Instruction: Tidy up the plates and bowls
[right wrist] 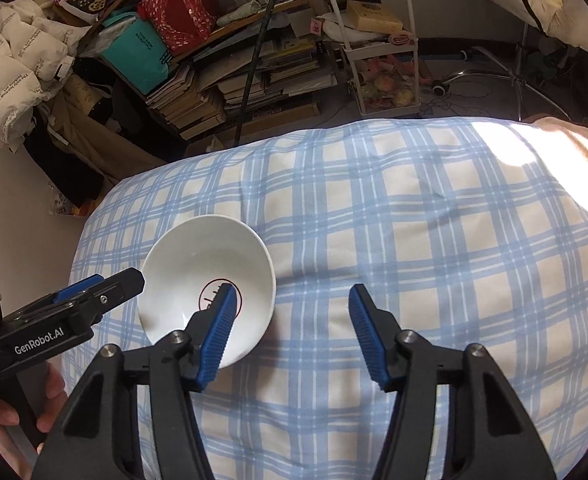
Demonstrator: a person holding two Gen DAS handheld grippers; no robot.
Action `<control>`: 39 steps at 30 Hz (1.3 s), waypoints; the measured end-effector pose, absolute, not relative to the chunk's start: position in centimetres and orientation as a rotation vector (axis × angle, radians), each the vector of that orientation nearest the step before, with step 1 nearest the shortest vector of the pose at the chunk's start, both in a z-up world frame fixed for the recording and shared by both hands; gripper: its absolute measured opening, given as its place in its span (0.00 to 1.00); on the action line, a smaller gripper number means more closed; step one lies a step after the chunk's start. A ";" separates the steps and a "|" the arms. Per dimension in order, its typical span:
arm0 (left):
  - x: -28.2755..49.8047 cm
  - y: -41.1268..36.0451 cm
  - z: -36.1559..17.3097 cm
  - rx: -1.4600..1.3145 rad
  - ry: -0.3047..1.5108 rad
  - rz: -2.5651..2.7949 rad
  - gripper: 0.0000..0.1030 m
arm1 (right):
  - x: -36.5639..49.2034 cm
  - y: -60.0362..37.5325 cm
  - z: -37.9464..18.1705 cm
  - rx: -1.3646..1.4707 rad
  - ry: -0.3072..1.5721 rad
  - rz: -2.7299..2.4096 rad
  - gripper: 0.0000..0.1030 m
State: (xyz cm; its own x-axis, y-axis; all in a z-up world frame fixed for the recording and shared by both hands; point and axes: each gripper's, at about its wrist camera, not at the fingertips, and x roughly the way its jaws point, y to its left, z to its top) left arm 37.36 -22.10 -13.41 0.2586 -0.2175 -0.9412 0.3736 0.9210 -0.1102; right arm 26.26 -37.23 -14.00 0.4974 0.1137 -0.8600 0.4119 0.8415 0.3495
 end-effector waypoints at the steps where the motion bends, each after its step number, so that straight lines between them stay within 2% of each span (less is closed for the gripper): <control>1: 37.4 -22.2 -13.7 0.150 1.253 -0.400 0.46 | 26.5 -37.3 -14.2 0.571 1.057 -0.197 0.54; 4: 37.4 -22.1 -14.4 0.114 1.258 -0.403 0.33 | 27.1 -37.5 -15.2 0.621 1.074 -0.188 0.53; 5: 37.3 -22.0 -14.6 0.097 1.264 -0.402 0.27 | 27.3 -37.5 -15.6 0.636 1.079 -0.188 0.48; 6: 37.3 -21.9 -14.9 0.086 1.273 -0.399 0.23 | 27.5 -37.5 -16.0 0.652 1.086 -0.183 0.39; 11: 36.3 -22.8 -15.8 0.139 1.272 -0.409 0.10 | 28.7 -36.2 -17.6 0.666 1.138 -0.134 0.22; 15: 35.6 -22.9 -15.8 0.122 1.253 -0.387 0.07 | 28.7 -35.2 -18.5 0.730 1.166 -0.110 0.11; 27: 33.2 -20.5 -13.0 0.132 1.222 -0.383 0.06 | 26.1 -32.1 -16.1 0.641 1.092 -0.090 0.11; 39: 28.5 -14.5 -8.5 0.104 1.177 -0.321 0.07 | 23.4 -26.4 -11.6 0.602 1.079 -0.011 0.12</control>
